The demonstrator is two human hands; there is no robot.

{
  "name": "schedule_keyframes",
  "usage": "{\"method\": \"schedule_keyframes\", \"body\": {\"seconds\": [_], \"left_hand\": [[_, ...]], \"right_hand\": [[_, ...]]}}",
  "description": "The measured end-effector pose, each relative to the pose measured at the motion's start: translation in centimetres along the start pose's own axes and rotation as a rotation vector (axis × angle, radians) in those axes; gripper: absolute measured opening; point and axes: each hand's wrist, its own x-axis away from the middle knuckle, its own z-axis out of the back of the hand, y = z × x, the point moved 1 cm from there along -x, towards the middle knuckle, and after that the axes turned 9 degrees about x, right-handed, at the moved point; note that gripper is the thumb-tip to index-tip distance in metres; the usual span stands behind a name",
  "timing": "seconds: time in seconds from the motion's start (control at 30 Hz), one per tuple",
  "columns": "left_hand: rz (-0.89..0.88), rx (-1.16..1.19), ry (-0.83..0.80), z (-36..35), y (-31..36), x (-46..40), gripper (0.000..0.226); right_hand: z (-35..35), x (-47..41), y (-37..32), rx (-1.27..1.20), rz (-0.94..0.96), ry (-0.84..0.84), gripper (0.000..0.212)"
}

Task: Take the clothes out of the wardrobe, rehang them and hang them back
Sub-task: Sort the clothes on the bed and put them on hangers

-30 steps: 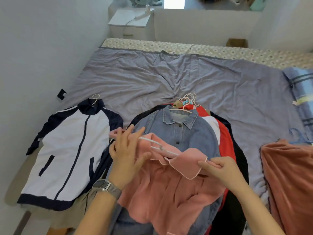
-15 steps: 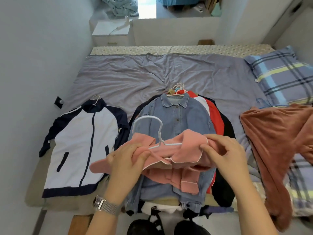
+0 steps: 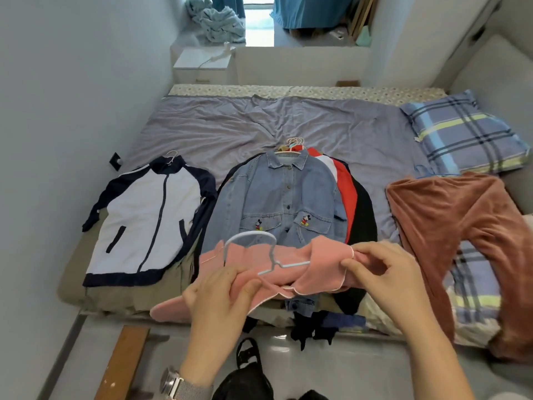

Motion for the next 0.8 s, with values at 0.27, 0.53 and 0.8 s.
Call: {"method": "schedule_keyframes", "body": {"seconds": [0.27, 0.53, 0.8], "left_hand": [[-0.071, -0.007, 0.067, -0.1, 4.7, 4.8, 0.024], [0.001, -0.05, 0.183, 5.4, 2.1, 7.4, 0.032], [0.093, -0.026, 0.295, 13.3, -4.9, 7.3, 0.03]], "right_hand": [[5.0, 4.6, 1.5, -0.109, -0.023, 0.085, 0.023], [2.7, 5.3, -4.0, -0.244, 0.051, -0.012, 0.023], [-4.2, 4.2, -13.2, -0.287, 0.137, -0.117, 0.018]]}}
